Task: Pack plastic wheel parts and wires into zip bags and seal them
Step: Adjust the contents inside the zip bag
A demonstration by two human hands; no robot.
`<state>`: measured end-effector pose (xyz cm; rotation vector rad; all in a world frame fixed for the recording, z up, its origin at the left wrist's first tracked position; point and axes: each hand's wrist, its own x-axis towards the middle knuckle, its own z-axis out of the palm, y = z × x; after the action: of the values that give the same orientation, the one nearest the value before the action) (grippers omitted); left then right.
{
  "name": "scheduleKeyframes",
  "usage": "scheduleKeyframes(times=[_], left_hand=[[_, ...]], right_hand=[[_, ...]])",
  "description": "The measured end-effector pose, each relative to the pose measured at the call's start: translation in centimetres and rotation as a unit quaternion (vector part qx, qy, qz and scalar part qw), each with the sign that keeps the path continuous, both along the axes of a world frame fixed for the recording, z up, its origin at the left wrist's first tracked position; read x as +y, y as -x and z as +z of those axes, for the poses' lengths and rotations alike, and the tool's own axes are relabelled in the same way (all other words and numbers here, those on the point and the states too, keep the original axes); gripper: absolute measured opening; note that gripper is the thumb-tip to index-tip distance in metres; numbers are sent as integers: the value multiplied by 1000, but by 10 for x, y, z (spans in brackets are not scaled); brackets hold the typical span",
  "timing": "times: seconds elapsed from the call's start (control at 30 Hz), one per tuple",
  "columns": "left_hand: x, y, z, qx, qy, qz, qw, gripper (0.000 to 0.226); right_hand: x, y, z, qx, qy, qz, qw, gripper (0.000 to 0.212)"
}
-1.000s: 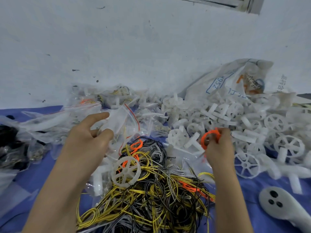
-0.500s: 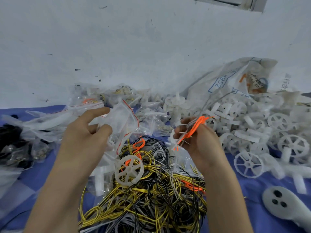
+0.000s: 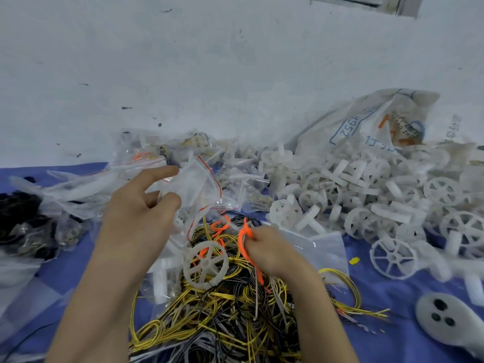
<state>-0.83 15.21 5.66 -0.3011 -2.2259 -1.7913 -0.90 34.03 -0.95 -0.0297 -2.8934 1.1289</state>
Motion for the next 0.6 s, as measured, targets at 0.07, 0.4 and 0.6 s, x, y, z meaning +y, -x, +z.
scheduleKeyframes(times=[0.07,0.4,0.6], left_hand=[[0,-2,1,-4,3,-3,1000,42],[1,1,-2,70,2,8,997,45],[3,3,-3,63,-9,-6,998,43]], right_hand=[[-8,6,-12,-56,-57,49,996,37],[-10,13,-24,-61,-109,70,990,39],[-14,11,-28,-86,-71,46,993,34]])
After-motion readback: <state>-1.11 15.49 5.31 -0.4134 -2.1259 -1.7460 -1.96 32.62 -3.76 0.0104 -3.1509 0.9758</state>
